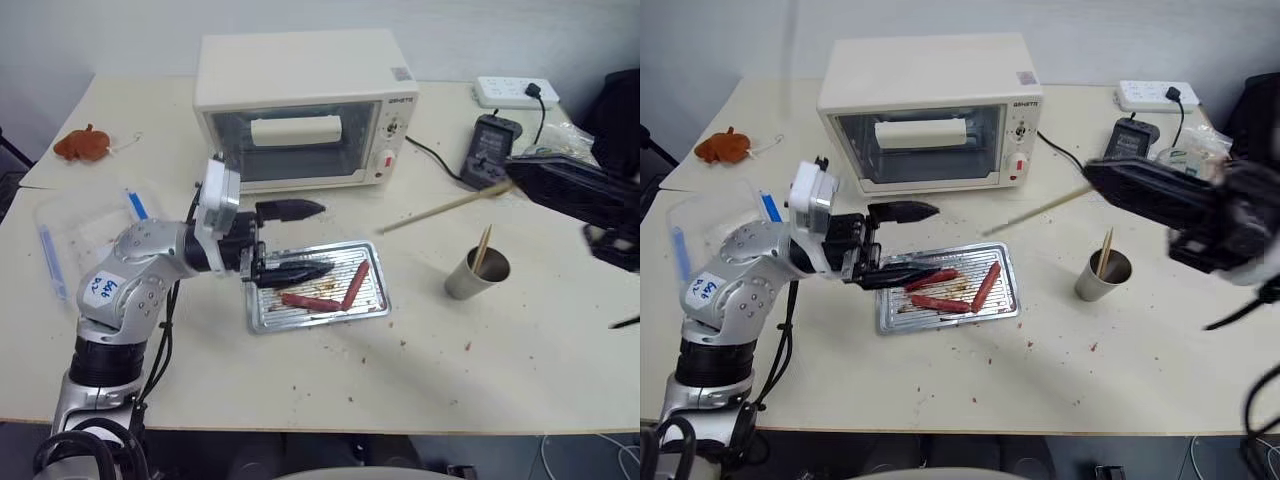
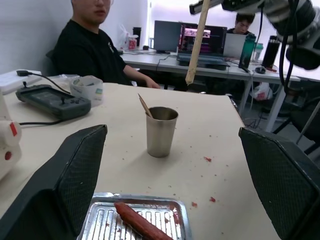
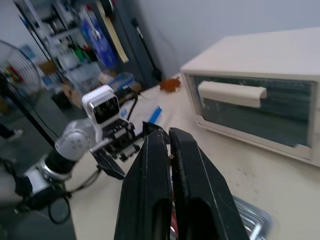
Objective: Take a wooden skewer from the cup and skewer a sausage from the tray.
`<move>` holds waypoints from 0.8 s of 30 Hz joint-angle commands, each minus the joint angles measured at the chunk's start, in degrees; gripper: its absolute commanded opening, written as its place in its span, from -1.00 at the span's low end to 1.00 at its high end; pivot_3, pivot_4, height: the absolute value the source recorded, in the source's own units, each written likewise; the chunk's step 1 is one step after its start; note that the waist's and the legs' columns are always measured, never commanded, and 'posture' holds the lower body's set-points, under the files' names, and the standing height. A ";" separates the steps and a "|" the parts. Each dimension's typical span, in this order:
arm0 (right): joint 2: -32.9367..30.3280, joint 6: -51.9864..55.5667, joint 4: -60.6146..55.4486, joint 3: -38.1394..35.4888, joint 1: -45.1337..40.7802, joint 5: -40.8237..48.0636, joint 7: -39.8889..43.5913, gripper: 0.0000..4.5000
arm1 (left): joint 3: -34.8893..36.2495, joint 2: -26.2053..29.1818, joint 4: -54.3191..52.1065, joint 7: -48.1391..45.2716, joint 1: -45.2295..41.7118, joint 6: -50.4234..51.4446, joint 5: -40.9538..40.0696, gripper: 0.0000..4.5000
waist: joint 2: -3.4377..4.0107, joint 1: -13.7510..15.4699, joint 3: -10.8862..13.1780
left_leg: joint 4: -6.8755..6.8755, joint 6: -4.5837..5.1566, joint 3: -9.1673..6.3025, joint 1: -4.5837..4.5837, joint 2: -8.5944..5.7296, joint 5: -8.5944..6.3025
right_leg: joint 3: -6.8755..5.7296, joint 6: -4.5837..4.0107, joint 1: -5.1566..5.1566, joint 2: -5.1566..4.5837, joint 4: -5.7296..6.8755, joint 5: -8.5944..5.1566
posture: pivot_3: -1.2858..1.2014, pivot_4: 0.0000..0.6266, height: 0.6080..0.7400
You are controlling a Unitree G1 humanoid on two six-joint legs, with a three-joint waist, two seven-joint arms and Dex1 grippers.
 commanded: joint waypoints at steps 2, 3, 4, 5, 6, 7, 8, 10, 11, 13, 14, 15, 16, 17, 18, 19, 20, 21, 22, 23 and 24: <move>8.20 -3.91 -1.39 9.03 -7.94 1.07 -8.89 -0.96 | 2.89 -0.86 -3.78 3.69 0.32 0.92 -2.86 1.00 | 0.02 0.14 0.01 | 0.11 -0.14 -0.06 -0.34 0.00 0.08 | -0.02 0.00 -0.37 0.00 0.22 0.00 | 0.03 -0.52 1.00; 9.72 -4.02 -1.46 9.95 -9.02 1.07 -9.98 -0.96 | 3.13 -1.16 -4.19 4.37 0.36 1.01 -3.24 1.00 | 0.02 0.17 0.02 | 0.12 -0.15 -0.06 -0.34 0.00 0.08 | -0.02 -0.04 -0.40 0.00 0.29 -0.02 | 0.03 -0.52 1.00; 11.11 -4.07 -1.55 10.73 -9.81 1.07 -10.99 -0.96 | 3.30 -1.69 -4.54 5.39 0.18 1.04 -3.59 1.00 | 0.03 0.19 0.02 | 0.12 -0.15 -0.06 -0.34 0.00 0.08 | -0.02 -0.05 -0.40 0.00 0.32 -0.03 | 0.03 -0.52 1.00; 12.45 -4.14 -1.63 11.30 -10.46 1.07 -11.89 -0.96 | 3.50 -2.30 -4.75 6.38 -0.17 1.22 -4.10 1.00 | 0.03 0.36 0.02 | 0.12 -0.15 -0.06 -0.34 0.00 0.08 | -0.02 -0.06 -0.40 0.00 0.33 -0.03 | 0.03 -0.52 1.00; 13.69 -4.12 -1.62 11.71 -10.91 1.07 -12.61 -0.96 | 3.62 -3.00 -4.95 7.27 -0.61 1.41 -4.66 1.00 | 0.03 0.48 0.02 | 0.14 -0.15 -0.06 -0.34 0.00 0.08 | -0.03 -0.06 -0.40 0.00 0.33 -0.03 | 0.03 -0.52 1.00; 14.59 -4.01 -1.60 11.94 -11.27 1.07 -13.18 -0.96 | 3.65 -3.51 -5.15 7.92 -0.93 1.60 -5.05 1.00 | 0.03 0.67 0.02 | 0.17 -0.15 -0.07 -0.35 0.00 0.08 | -0.03 -0.06 -0.39 0.00 0.33 -0.03 | 0.03 -0.52 1.00; 15.27 -3.76 -1.56 12.12 -11.54 1.07 -13.57 -0.96 | 3.51 -3.97 -5.29 8.32 -1.22 1.59 -5.16 1.00 | 0.03 0.86 0.02 | 0.19 -0.14 -0.07 -0.35 -0.02 0.08 | -0.03 -0.06 -0.38 -0.03 0.34 -0.03 | 0.03 -0.52 1.00; 16.13 -3.16 -1.45 12.24 -12.01 1.07 -13.97 -0.96 | 2.88 -4.67 -5.10 8.55 -1.75 1.14 -4.85 1.00 | 0.03 1.26 0.02 | 0.24 -0.14 -0.05 -0.34 -0.04 0.08 | -0.03 -0.06 -0.38 -0.03 0.37 -0.03 | 0.03 -0.52 1.00; 16.49 -2.86 -1.44 12.22 -12.14 1.07 -14.06 -0.96 | 2.62 -5.03 -4.85 8.63 -2.05 0.94 -4.74 1.00 | 0.03 1.36 0.02 | 0.26 -0.14 -0.05 -0.34 -0.04 0.08 | -0.03 -0.06 -0.38 -0.02 0.38 -0.03 | 0.03 -0.52 1.00; 17.13 -2.35 -1.44 12.15 -12.28 1.07 -14.12 -0.96 | 2.31 -5.87 -4.15 8.78 -2.86 0.58 -4.62 1.00 | 0.03 1.46 0.02 | 0.28 -0.13 -0.05 -0.34 -0.04 0.08 | -0.03 -0.07 -0.38 -0.01 0.42 -0.04 | 0.03 -0.52 1.00; 17.42 -2.20 -1.42 12.16 -12.33 1.07 -14.21 -0.96 | 2.25 -6.31 -3.85 8.77 -3.26 0.59 -4.80 1.00 | 0.03 1.47 0.02 | 0.31 -0.12 -0.05 -0.34 -0.05 0.09 | -0.03 -0.07 -0.38 -0.01 0.44 -0.04 | 0.03 -0.52 1.00; 17.69 -2.07 -1.39 12.22 -12.37 1.07 -14.28 -0.96 | 2.23 -6.71 -3.63 8.61 -3.56 0.78 -5.22 1.00 | 0.03 1.46 0.02 | 0.32 -0.12 -0.05 -0.34 -0.05 0.09 | -0.03 -0.07 -0.37 -0.01 0.45 -0.04 | 0.03 -0.52 1.00; 18.01 -1.94 -1.34 12.29 -12.45 1.07 -14.34 -0.99 | 2.29 -7.09 -3.45 8.14 -3.74 0.98 -5.87 0.91 | 0.03 1.46 0.02 | 0.34 -0.11 -0.05 -0.34 -0.05 0.09 | -0.03 -0.07 -0.36 -0.01 0.47 -0.04 | 0.03 -0.52 1.00; 18.30 -1.77 -1.31 12.32 -12.54 1.07 -14.39 -1.00 | 2.37 -7.29 -3.33 7.70 -3.84 1.32 -6.54 0.82 | 0.03 1.46 0.02 | 0.35 -0.11 -0.05 -0.33 -0.05 0.09 | -0.03 -0.07 -0.36 -0.01 0.47 -0.04 | 0.03 -0.52 1.00; 18.61 -1.57 -1.28 12.36 -12.68 1.07 -14.34 -1.00 | 2.37 -7.14 -3.26 6.93 -3.86 1.76 -7.18 0.73 | 0.03 1.38 0.02 | 0.36 -0.11 -0.05 -0.33 -0.06 0.09 | -0.03 -0.07 -0.36 -0.01 0.48 -0.04 | 0.03 -0.52 1.00; 18.82 -1.25 -1.30 12.28 -12.69 1.07 -14.16 -1.00 | 2.32 -6.90 -3.18 6.26 -3.91 2.13 -7.67 0.61 | 0.03 1.25 0.02 | 0.36 -0.11 -0.05 -0.33 -0.05 0.09 | -0.03 -0.07 -0.36 0.00 0.49 -0.04 | 0.03 -0.52 1.00; 18.96 -0.92 -1.34 12.11 -12.64 1.07 -13.96 -1.00 | 2.25 -6.60 -3.06 5.84 -4.00 2.40 -7.91 0.47 | 0.04 1.22 0.02 | 0.36 -0.10 -0.04 -0.32 -0.05 0.09 | -0.03 -0.08 -0.37 0.00 0.49 -0.04 | 0.03 -0.52 1.00; 19.07 -0.60 -1.38 11.95 -12.53 1.07 -13.73 -1.00 | 2.17 -6.37 -2.86 5.47 -4.15 2.52 -7.96 0.33 | 0.03 1.25 0.02 | 0.36 -0.10 -0.04 -0.31 -0.04 0.09 | -0.03 -0.10 -0.37 0.02 0.52 -0.05 | 0.03 -0.52 1.00; 19.15 -0.30 -1.51 11.73 -12.30 1.07 -13.37 -1.00 | 2.05 -6.23 -2.56 5.20 -4.44 2.52 -7.76 0.19 | 0.03 1.30 0.02 | 0.36 -0.10 -0.05 -0.30 -0.03 0.09 | -0.03 -0.11 -0.37 0.04 0.53 -0.06 | 0.03 -0.52 1.00; 19.21 -0.05 -1.64 11.55 -12.06 1.07 -13.03 -1.00 | 1.91 -6.14 -2.23 4.93 -4.74 2.47 -7.50 0.05 | 0.03 1.35 0.02 | 0.36 -0.10 -0.06 -0.31 -0.03 0.09 | -0.04 -0.11 -0.37 0.05 0.54 -0.06 | 0.03 -0.52 1.00; 19.25 0.15 -1.74 11.44 -11.88 1.07 -12.77 -1.00 | 1.75 -6.05 -1.93 4.66 -5.00 2.42 -7.25 -0.10 | 0.03 1.38 0.02 | 0.36 -0.09 -0.07 -0.31 -0.03 0.10 | -0.04 -0.11 -0.37 0.05 0.55 -0.06 | 0.03 -0.52 1.00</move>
